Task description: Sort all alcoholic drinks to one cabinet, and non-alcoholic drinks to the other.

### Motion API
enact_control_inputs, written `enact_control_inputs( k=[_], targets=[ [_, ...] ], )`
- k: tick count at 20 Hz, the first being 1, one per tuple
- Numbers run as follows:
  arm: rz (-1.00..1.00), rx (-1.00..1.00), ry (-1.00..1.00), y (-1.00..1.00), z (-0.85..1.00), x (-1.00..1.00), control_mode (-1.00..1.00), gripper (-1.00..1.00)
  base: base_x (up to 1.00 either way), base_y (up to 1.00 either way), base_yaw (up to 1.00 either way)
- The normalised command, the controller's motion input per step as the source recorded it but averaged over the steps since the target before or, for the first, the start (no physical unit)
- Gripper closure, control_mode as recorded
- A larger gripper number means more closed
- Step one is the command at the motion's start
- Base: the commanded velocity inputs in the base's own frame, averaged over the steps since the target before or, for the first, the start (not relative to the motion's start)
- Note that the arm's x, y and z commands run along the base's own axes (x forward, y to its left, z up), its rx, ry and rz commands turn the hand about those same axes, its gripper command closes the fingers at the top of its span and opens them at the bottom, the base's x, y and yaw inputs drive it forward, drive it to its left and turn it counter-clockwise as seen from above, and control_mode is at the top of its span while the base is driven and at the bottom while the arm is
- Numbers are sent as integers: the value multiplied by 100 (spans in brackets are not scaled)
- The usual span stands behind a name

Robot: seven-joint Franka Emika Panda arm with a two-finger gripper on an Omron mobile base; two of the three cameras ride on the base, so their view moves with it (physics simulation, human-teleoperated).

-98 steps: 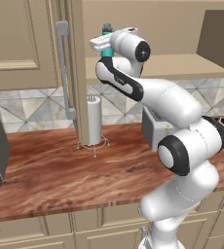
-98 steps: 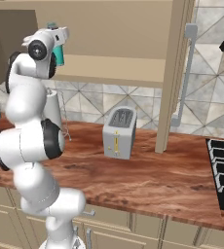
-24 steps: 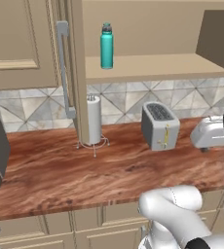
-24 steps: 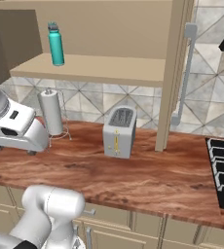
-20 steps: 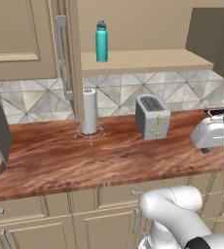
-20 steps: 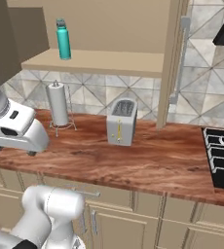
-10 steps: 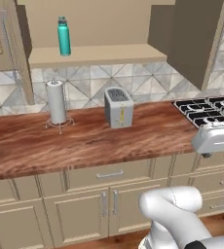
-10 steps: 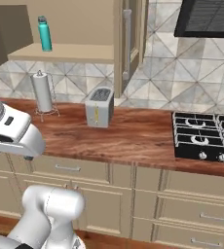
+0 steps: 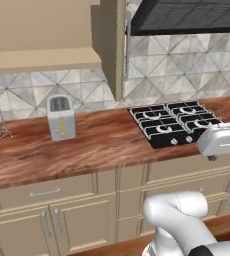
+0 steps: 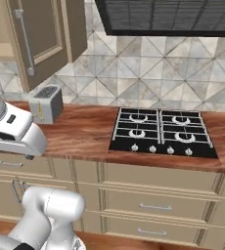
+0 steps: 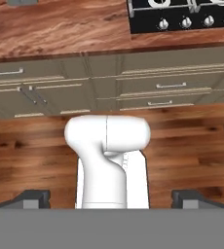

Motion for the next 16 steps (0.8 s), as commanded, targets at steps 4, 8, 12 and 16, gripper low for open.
enact_control_inputs(
  k=[4,8,12,16],
  targets=[
    [0,0,0,0,0,0,100,-100,1,-100,-6],
    [0,0,0,0,0,0,100,-100,9,-100,0],
    [0,0,0,0,0,0,100,-100,13,-100,0],
    [0,0,0,0,0,0,100,-100,15,-100,0]
  ],
)
